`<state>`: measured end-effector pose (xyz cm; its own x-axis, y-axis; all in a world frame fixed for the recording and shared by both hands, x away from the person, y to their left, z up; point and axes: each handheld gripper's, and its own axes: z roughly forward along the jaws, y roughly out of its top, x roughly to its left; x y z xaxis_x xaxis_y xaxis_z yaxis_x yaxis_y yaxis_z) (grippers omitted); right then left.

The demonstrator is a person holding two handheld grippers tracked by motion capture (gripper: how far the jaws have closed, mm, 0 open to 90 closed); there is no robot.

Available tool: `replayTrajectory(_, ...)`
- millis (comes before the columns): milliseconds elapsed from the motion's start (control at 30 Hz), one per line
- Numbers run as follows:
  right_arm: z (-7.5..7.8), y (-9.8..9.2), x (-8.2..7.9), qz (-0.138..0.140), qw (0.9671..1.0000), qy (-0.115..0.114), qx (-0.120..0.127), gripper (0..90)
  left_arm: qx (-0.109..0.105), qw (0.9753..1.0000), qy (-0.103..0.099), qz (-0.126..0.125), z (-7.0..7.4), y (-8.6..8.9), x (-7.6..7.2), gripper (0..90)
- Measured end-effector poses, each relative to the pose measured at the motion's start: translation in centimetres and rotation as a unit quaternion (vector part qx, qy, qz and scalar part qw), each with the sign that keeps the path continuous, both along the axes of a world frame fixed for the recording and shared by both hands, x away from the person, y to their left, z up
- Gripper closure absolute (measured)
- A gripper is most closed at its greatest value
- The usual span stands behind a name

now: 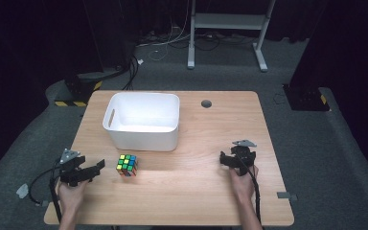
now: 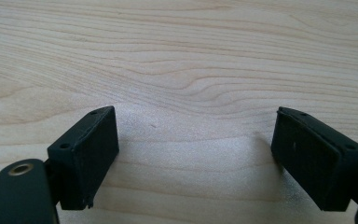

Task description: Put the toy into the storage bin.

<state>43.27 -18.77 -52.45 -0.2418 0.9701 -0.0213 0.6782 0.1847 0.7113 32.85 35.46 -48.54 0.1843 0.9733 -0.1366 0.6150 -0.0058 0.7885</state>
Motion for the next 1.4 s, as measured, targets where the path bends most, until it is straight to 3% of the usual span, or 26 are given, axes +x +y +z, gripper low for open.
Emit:
replayTrajectory(700, 0.0, 0.1, -0.2, -0.010, 0.9999, 0.002, 0.001, 13.6, -0.002, 0.9986, -0.008, -0.052, 0.7, -2.5, -0.7, 12.9)
replayTrajectory(1167, 0.0, 0.1, -0.2, -0.007, 1.0000, 0.002, 0.001, 13.8, -0.021, 0.9970, -0.017, -0.073, 1.2, -4.5, -0.4, 11.3)
replayTrajectory(1400, 0.0, 0.1, -0.2, -0.006, 1.0000, 0.002, 0.001, 13.8, -0.017, 0.9964, -0.018, -0.080, 1.2, -5.6, -0.1, 10.9)
